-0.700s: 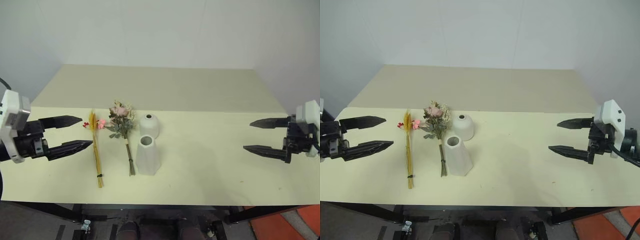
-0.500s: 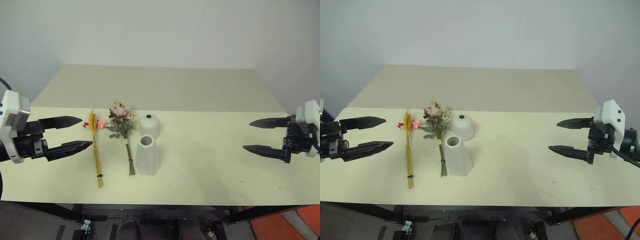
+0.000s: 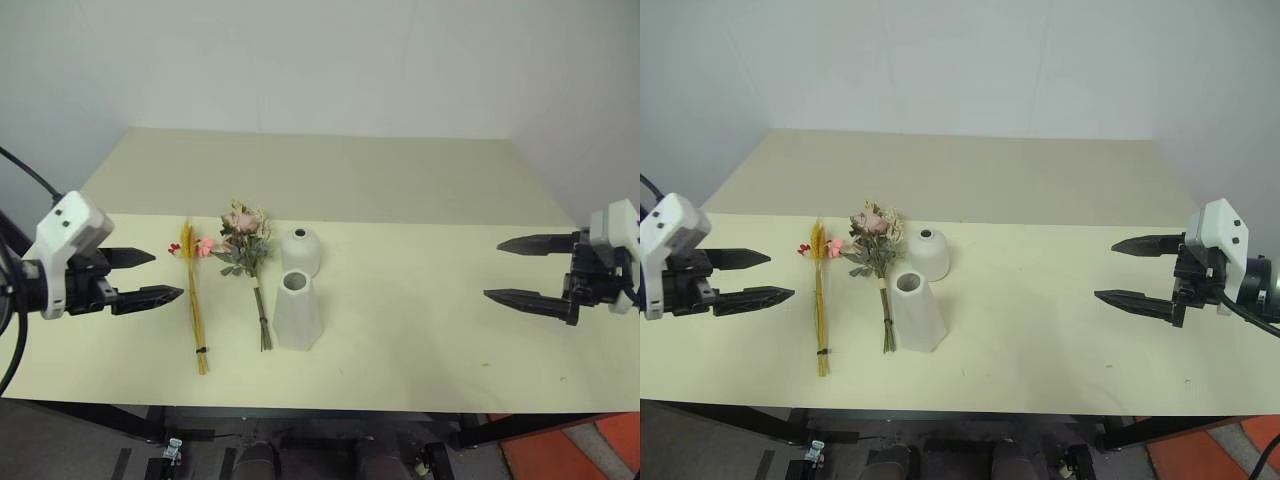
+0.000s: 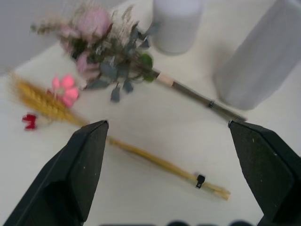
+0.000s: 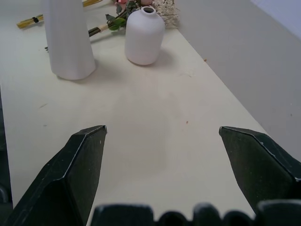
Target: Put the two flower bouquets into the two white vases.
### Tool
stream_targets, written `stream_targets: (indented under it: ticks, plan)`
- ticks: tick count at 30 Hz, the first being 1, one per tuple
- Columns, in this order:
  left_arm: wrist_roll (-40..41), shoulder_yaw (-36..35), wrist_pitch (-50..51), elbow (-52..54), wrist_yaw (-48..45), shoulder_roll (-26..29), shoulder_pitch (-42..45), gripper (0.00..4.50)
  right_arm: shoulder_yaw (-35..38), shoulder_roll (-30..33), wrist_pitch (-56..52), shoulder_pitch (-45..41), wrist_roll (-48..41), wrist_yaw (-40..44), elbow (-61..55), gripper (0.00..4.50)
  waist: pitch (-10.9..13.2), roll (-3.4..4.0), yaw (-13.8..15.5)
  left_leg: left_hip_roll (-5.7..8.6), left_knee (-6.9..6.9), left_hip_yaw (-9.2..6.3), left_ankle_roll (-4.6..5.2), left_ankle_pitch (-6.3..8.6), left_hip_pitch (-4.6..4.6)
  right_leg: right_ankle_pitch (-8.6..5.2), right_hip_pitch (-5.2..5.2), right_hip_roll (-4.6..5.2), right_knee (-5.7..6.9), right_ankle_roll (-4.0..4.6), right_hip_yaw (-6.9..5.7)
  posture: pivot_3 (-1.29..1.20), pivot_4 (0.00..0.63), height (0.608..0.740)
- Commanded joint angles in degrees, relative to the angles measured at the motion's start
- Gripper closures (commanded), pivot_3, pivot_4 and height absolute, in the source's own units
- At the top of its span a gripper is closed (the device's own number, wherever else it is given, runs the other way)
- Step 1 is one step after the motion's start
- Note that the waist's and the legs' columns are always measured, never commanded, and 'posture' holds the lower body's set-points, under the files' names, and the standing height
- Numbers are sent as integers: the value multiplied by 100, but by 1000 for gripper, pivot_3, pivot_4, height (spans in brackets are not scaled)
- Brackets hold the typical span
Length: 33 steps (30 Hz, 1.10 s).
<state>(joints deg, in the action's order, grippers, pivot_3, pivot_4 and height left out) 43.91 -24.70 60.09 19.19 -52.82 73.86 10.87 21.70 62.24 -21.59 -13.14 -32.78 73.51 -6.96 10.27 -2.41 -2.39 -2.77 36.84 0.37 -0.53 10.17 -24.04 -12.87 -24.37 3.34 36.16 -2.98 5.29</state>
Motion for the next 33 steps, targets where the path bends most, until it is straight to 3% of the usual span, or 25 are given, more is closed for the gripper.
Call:
stream_targets:
  ticks: [1, 7, 13, 20, 24, 33]
  plan:
    - [129, 681, 1182, -161, 642, 107, 903, 61, 134, 8, 53, -128, -92, -39, -127, 0, 0, 0, 3, 0, 0, -1, 0, 0, 0, 1, 1, -1, 1, -2, -1, 0, 150, 740]
    - [-361, 2152, 3096, -535, 1763, -648, 2592, 61, 126, -38, 43, -157, -135, -56, -184, 0, 0, -1, -1, 5, 1, -7, 0, 0, 3, 20, 7, -4, 3, -39, 0, 0, 150, 740]
    - [-697, 2856, 3241, -1421, 2648, -1323, 3259, 61, 169, -109, -31, -135, -190, -116, -334, 0, 1, -3, -21, 6, 1, -15, 0, -1, -4, 21, 2, -9, 7, -42, 0, 0, 150, 740]
    - [-1023, 3441, 3241, -2005, 2982, -1899, 3603, 61, 423, -99, -145, 150, -362, -187, -618, 0, 1, -3, 16, 10, 2, -19, 0, -1, -5, 22, 6, -6, 6, -42, -1, 0, 150, 740]
    - [-1317, 3489, 3173, -2402, 3052, -2280, 3670, 931, 495, -145, -192, 299, -413, -256, -791, 0, 0, -4, 27, 13, 5, -22, 0, -1, -7, 23, 7, -5, 6, -43, -3, 0, 150, 740]
    - [-1604, 3469, 3062, -2496, 2842, -2466, 3518, 3871, 688, -60, -329, 415, -537, -284, -927, 0, 0, -4, 10, 15, 5, -24, 0, -1, -4, 23, 10, -5, 7, -43, -2, 0, 150, 740]
